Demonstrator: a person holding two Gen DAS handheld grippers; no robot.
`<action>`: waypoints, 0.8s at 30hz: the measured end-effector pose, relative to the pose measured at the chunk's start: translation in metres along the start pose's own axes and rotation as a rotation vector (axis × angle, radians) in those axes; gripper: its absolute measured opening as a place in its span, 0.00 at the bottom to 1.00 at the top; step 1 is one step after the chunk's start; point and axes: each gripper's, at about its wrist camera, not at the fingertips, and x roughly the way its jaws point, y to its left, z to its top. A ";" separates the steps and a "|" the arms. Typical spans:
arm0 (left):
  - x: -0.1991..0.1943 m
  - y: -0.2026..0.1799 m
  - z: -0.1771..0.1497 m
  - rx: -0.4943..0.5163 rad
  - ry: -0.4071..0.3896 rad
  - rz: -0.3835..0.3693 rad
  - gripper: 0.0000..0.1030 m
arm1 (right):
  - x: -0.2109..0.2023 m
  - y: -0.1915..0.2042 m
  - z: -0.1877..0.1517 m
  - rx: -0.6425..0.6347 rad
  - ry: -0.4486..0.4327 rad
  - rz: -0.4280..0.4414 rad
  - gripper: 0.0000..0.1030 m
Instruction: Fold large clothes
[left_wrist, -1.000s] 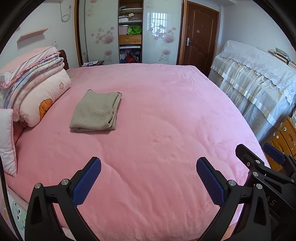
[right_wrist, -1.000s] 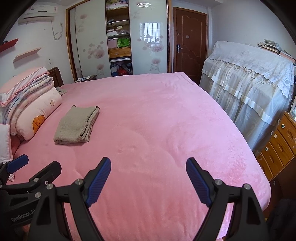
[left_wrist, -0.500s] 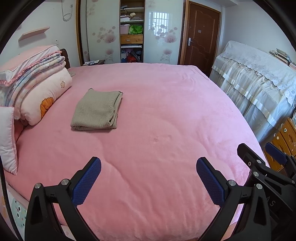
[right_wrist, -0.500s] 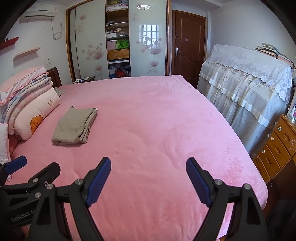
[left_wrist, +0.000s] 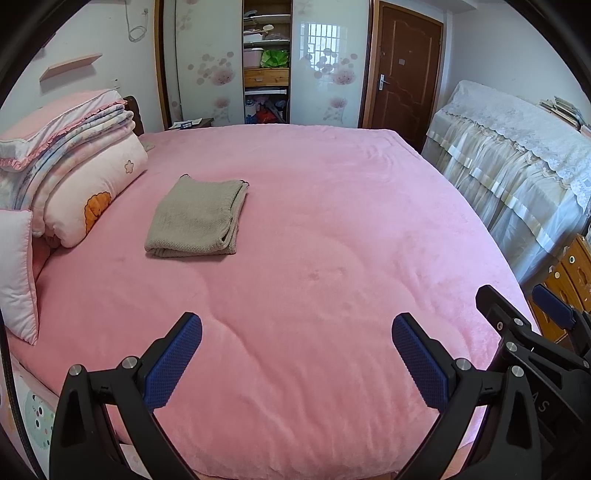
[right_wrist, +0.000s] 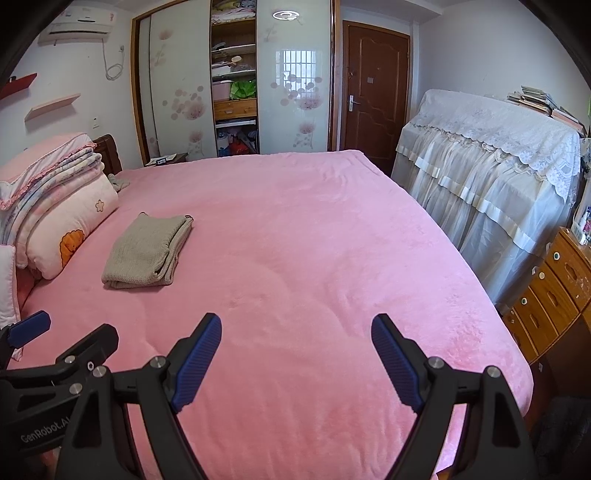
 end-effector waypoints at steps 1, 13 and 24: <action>0.000 0.000 0.000 0.000 0.000 0.001 0.99 | 0.000 0.000 0.001 0.000 0.001 0.001 0.82; -0.006 -0.002 -0.005 0.007 -0.019 0.006 0.99 | 0.000 -0.001 0.000 0.001 0.000 -0.001 0.82; -0.009 -0.002 -0.007 0.003 -0.016 0.011 0.99 | -0.003 -0.002 -0.001 0.006 -0.005 -0.006 0.82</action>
